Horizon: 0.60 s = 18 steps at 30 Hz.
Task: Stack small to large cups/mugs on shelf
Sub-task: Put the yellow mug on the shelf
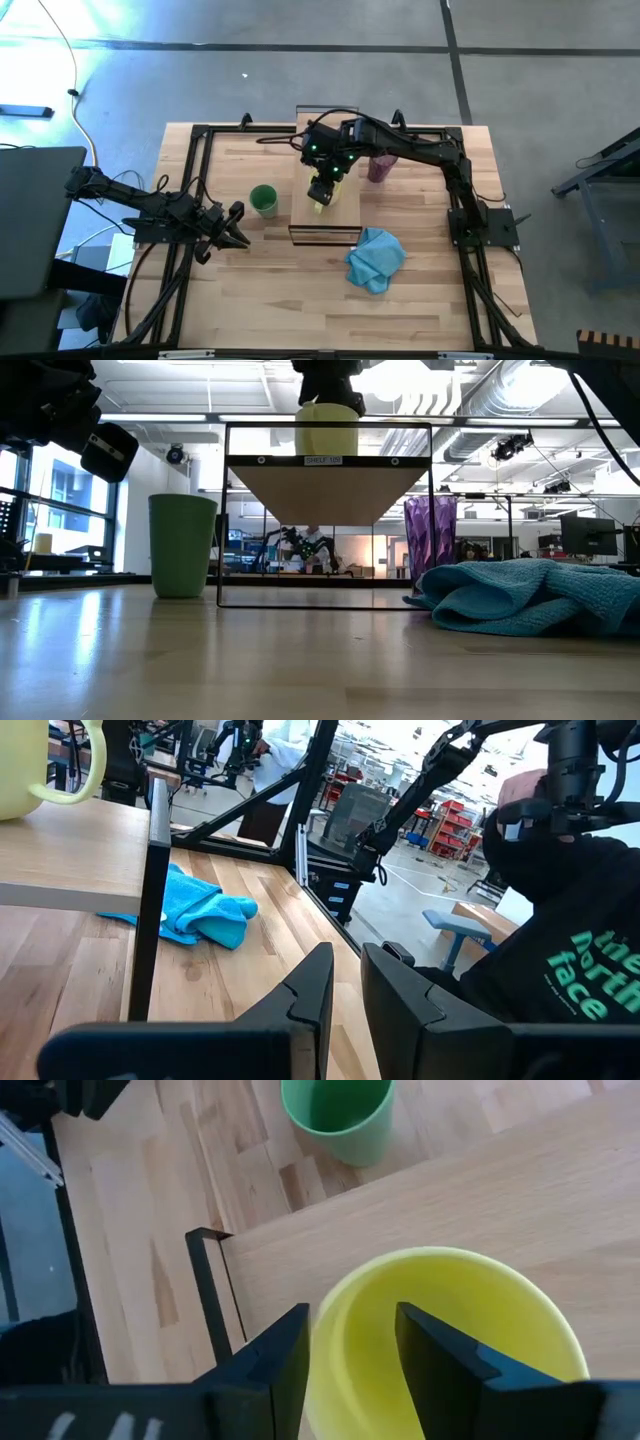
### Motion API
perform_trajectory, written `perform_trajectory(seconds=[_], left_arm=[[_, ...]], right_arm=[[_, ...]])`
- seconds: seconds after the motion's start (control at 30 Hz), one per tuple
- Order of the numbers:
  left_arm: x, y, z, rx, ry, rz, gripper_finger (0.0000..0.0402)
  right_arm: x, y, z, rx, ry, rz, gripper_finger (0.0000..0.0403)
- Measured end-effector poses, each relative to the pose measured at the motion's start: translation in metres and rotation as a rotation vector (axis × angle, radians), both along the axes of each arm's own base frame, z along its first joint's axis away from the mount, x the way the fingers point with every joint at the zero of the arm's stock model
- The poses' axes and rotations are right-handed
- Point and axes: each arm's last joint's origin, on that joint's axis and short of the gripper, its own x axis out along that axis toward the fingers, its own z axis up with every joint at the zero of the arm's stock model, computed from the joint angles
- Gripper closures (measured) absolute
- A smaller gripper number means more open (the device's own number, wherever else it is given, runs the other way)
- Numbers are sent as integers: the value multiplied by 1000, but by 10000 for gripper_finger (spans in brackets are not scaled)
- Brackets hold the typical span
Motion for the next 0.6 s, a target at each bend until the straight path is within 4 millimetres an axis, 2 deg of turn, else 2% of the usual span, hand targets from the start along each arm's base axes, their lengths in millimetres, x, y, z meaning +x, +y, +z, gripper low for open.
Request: perform_trajectory(seconds=[0.3, 0.6], left_arm=[[0, 0, 0, 0, 0, 0, 355], [0, 0, 0, 0, 0, 0, 355]], right_arm=[[1, -2, 0, -37, -3, -34, 209], [14, -3, -13, -15, -8, -32, 203]])
